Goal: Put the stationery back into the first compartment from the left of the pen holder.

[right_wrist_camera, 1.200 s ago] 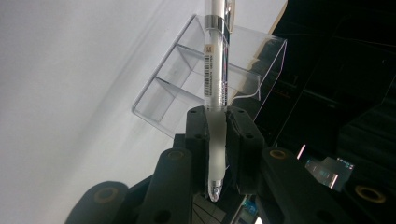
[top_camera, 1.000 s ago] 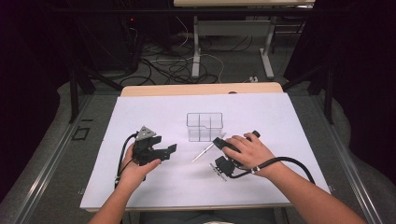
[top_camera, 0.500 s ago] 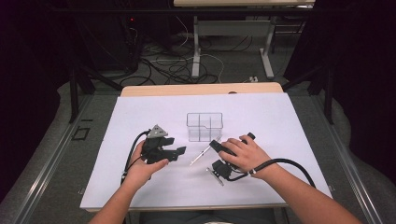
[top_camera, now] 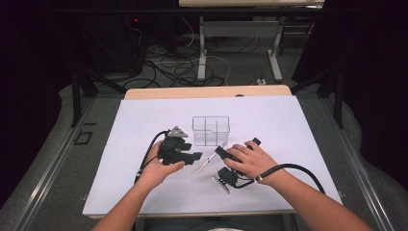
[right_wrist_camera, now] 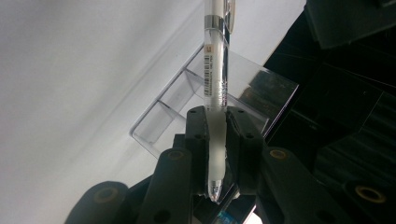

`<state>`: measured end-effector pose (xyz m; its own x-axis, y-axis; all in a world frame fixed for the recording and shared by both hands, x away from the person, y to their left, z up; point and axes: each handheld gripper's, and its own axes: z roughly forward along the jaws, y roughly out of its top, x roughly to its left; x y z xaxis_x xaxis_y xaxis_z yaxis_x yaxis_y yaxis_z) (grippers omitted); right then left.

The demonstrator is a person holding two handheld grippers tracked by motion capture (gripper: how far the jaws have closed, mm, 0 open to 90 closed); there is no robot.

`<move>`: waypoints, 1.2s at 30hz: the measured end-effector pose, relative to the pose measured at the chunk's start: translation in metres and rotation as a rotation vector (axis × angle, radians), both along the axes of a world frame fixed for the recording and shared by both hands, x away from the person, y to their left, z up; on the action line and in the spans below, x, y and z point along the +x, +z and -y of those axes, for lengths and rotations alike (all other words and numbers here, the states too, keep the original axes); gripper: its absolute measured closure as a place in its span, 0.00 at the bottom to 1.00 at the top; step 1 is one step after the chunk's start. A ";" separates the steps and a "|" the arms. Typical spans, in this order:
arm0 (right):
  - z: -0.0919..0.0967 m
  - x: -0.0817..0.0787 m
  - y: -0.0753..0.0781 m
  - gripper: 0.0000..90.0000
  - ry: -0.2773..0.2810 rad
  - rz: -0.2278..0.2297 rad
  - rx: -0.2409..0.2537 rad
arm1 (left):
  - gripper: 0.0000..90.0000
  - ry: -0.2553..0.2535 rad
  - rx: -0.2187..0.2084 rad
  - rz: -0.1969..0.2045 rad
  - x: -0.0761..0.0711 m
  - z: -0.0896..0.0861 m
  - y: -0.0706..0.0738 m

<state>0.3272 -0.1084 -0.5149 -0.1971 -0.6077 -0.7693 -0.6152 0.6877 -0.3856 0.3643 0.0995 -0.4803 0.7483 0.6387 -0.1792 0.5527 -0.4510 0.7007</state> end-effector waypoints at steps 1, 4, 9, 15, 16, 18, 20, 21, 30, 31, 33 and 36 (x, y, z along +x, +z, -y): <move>0.000 0.000 0.000 0.89 0.002 0.003 -0.003 | 0.49 -0.007 0.000 -0.007 0.000 0.003 0.001; 0.001 0.000 0.000 0.89 0.015 0.003 -0.002 | 0.50 -0.026 0.000 -0.017 0.000 0.010 0.002; 0.002 -0.001 -0.001 0.89 -0.007 -0.001 0.007 | 0.53 -0.051 0.007 -0.029 -0.001 0.017 0.002; 0.003 -0.001 -0.003 0.89 -0.007 -0.007 0.012 | 0.55 -0.072 0.010 -0.040 -0.002 0.021 0.003; 0.002 -0.002 -0.002 0.89 -0.018 -0.001 0.003 | 0.55 -0.077 0.015 -0.041 -0.002 0.022 0.004; 0.002 -0.002 -0.003 0.89 -0.014 -0.003 0.000 | 0.57 -0.089 0.022 -0.047 -0.003 0.023 0.004; 0.002 -0.002 -0.003 0.89 -0.009 -0.006 0.001 | 0.58 -0.101 0.026 -0.052 -0.004 0.025 0.004; 0.002 -0.003 -0.003 0.89 -0.010 -0.005 0.003 | 0.59 -0.106 0.033 -0.050 -0.004 0.026 0.004; 0.000 -0.007 -0.002 0.89 0.018 0.010 -0.014 | 0.66 -0.138 0.092 -0.071 -0.005 0.037 0.002; -0.001 -0.007 -0.002 0.89 0.018 0.010 -0.016 | 0.66 -0.142 0.103 -0.076 -0.004 0.039 0.002; -0.001 -0.007 -0.002 0.89 0.026 0.011 -0.017 | 0.69 -0.138 0.117 -0.082 -0.003 0.042 0.000; -0.001 -0.007 -0.003 0.89 0.034 0.011 -0.016 | 0.73 -0.140 0.136 -0.091 0.000 0.046 -0.004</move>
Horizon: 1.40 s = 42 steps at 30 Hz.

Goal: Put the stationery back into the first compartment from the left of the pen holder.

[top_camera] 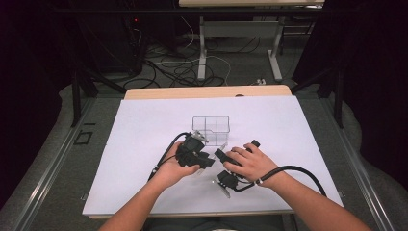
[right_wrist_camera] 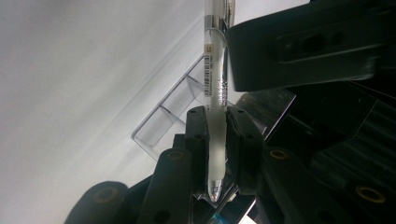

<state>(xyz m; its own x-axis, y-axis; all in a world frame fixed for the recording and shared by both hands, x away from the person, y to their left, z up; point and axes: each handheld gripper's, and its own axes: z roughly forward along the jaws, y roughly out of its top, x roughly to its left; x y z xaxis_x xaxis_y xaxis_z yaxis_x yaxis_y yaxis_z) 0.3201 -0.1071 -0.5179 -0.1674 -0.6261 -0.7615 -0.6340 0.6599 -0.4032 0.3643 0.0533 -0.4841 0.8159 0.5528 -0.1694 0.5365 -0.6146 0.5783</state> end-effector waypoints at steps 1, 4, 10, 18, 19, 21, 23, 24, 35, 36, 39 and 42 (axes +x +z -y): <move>0.000 -0.001 0.000 0.89 -0.004 0.002 -0.003 | 0.74 0.005 0.003 -0.010 0.000 0.002 -0.002; 0.000 0.000 -0.001 0.89 0.018 -0.001 0.006 | 0.76 -0.007 0.027 -0.016 0.003 0.004 -0.005; -0.001 -0.002 -0.002 0.89 0.023 -0.001 0.003 | 0.81 0.006 0.044 -0.035 0.007 0.007 -0.010; -0.002 -0.004 -0.002 0.89 0.022 -0.002 0.001 | 0.86 0.005 0.045 -0.051 0.008 0.012 -0.011; -0.002 -0.004 -0.001 0.89 0.022 -0.002 0.000 | 0.87 0.000 0.050 -0.050 0.009 0.013 -0.011; -0.002 -0.004 -0.001 0.89 0.025 0.006 -0.009 | 0.88 -0.001 0.056 -0.051 0.009 0.013 -0.010; -0.002 -0.004 -0.001 0.89 0.031 0.000 0.001 | 0.88 0.000 0.056 -0.052 0.008 0.013 -0.010; -0.002 -0.003 -0.001 0.89 0.033 -0.004 0.004 | 0.88 0.004 0.052 -0.050 0.008 0.014 -0.010; -0.001 -0.003 0.002 0.81 0.015 -0.007 0.023 | 0.88 0.035 0.061 -0.045 0.011 0.007 -0.008; 0.000 -0.003 0.002 0.80 0.015 -0.012 0.032 | 0.88 0.041 0.051 -0.041 0.011 0.006 -0.008; 0.001 -0.004 0.003 0.76 -0.009 -0.009 0.031 | 0.88 0.049 0.047 -0.041 0.011 0.003 -0.007; 0.001 -0.004 0.003 0.70 -0.027 -0.026 0.031 | 0.88 0.052 0.044 -0.039 0.012 0.001 -0.006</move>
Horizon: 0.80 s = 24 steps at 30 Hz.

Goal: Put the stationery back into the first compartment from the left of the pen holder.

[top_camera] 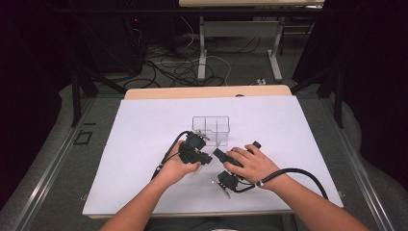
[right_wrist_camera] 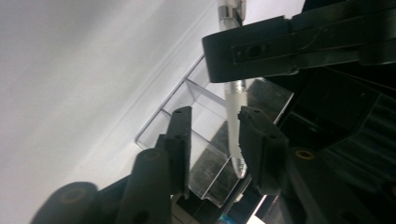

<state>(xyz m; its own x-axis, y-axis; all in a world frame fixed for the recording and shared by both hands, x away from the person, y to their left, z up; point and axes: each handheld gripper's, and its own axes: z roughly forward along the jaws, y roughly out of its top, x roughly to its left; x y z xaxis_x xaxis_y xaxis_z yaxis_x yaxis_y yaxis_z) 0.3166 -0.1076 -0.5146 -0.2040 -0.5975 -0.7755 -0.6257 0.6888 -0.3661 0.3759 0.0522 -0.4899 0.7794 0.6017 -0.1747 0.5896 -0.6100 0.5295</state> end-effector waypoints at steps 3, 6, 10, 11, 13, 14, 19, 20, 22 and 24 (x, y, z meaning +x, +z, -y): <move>0.001 0.000 0.001 0.66 -0.006 -0.007 0.019 | 0.88 0.010 -0.006 0.001 0.000 -0.002 0.002; 0.003 0.000 0.003 0.64 -0.020 -0.058 0.087 | 0.88 0.012 -0.014 0.008 0.000 -0.005 0.004; 0.010 0.001 0.001 0.59 -0.053 -0.087 0.120 | 0.88 0.018 -0.029 0.015 0.001 -0.008 0.007; 0.011 0.001 0.000 0.59 -0.069 -0.104 0.123 | 0.88 0.019 -0.030 0.019 0.001 -0.009 0.008; 0.015 0.001 -0.001 0.57 -0.092 -0.118 0.146 | 0.88 0.025 -0.037 0.027 0.001 -0.010 0.010; 0.016 0.000 -0.001 0.56 -0.107 -0.127 0.163 | 0.88 0.027 -0.045 0.024 0.001 -0.010 0.011; 0.020 -0.003 0.000 0.53 -0.176 -0.163 0.249 | 0.88 0.028 -0.062 0.047 0.003 -0.011 0.017; 0.021 -0.004 0.000 0.52 -0.183 -0.172 0.264 | 0.88 0.030 -0.067 0.054 0.003 -0.011 0.018; 0.023 -0.004 0.001 0.49 -0.195 -0.191 0.309 | 0.88 0.040 -0.081 0.065 0.004 -0.011 0.021; 0.024 -0.003 0.001 0.46 -0.215 -0.197 0.339 | 0.88 0.047 -0.093 0.074 0.005 -0.012 0.024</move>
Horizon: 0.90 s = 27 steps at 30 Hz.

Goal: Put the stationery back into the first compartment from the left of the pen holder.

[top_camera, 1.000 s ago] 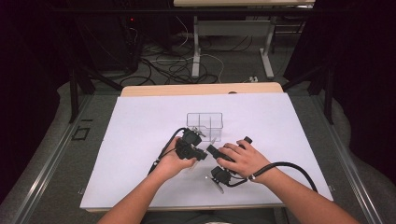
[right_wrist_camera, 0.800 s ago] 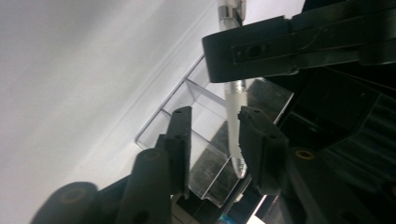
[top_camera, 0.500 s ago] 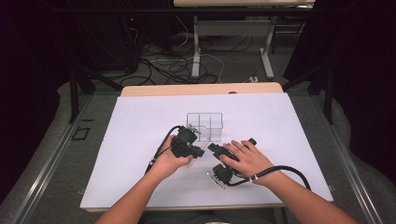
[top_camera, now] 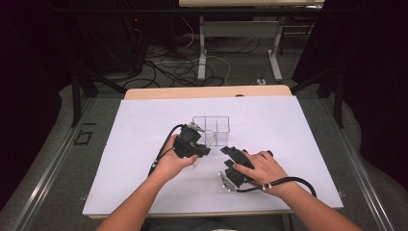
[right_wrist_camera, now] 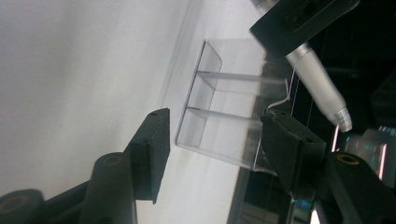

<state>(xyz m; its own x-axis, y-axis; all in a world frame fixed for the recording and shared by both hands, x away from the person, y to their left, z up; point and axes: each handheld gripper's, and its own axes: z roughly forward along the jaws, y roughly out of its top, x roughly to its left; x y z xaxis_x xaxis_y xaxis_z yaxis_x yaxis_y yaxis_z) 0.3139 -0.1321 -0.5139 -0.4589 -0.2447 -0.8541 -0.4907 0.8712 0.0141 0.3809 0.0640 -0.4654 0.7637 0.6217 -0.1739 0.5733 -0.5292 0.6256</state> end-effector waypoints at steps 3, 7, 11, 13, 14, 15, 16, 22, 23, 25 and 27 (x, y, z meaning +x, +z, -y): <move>0.003 0.002 -0.003 0.42 -0.042 -0.024 0.064 | 0.88 0.004 -0.016 0.013 0.002 -0.002 0.006; 0.006 0.002 -0.003 0.36 -0.132 -0.091 0.155 | 0.88 0.023 -0.073 0.028 0.007 -0.005 0.010; 0.009 0.003 -0.004 0.30 -0.226 -0.199 0.293 | 0.88 0.041 -0.126 0.061 0.011 -0.008 0.013; 0.012 0.005 -0.003 0.28 -0.256 -0.240 0.329 | 0.88 0.049 -0.144 0.071 0.014 -0.009 0.016; 0.013 0.006 -0.003 0.26 -0.266 -0.264 0.355 | 0.88 0.051 -0.149 0.074 0.015 -0.010 0.017; 0.013 0.007 -0.003 0.24 -0.281 -0.282 0.376 | 0.88 0.059 -0.152 0.086 0.016 -0.010 0.019; 0.014 0.007 -0.003 0.23 -0.295 -0.300 0.397 | 0.88 0.057 -0.153 0.101 0.017 -0.011 0.021; 0.021 0.007 0.004 0.17 -0.464 -0.373 0.431 | 0.88 0.095 -0.213 0.176 0.022 -0.013 0.030; 0.022 0.009 0.004 0.17 -0.464 -0.396 0.451 | 0.88 0.101 -0.214 0.190 0.023 -0.014 0.032; 0.026 0.011 0.002 0.17 -0.477 -0.448 0.511 | 0.88 0.116 -0.231 0.208 0.025 -0.016 0.034; 0.028 0.016 -0.003 0.17 -0.441 -0.539 0.622 | 0.88 0.133 -0.257 0.224 0.028 -0.018 0.036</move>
<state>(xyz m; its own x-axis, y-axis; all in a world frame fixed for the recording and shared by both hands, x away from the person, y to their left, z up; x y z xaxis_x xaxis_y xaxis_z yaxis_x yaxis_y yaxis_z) 0.3298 -0.1605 -0.5169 -0.7742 0.4758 -0.4174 0.0913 0.7366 0.6702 0.4091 0.0819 -0.4290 0.7161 0.6756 -0.1753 0.4604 -0.2684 0.8461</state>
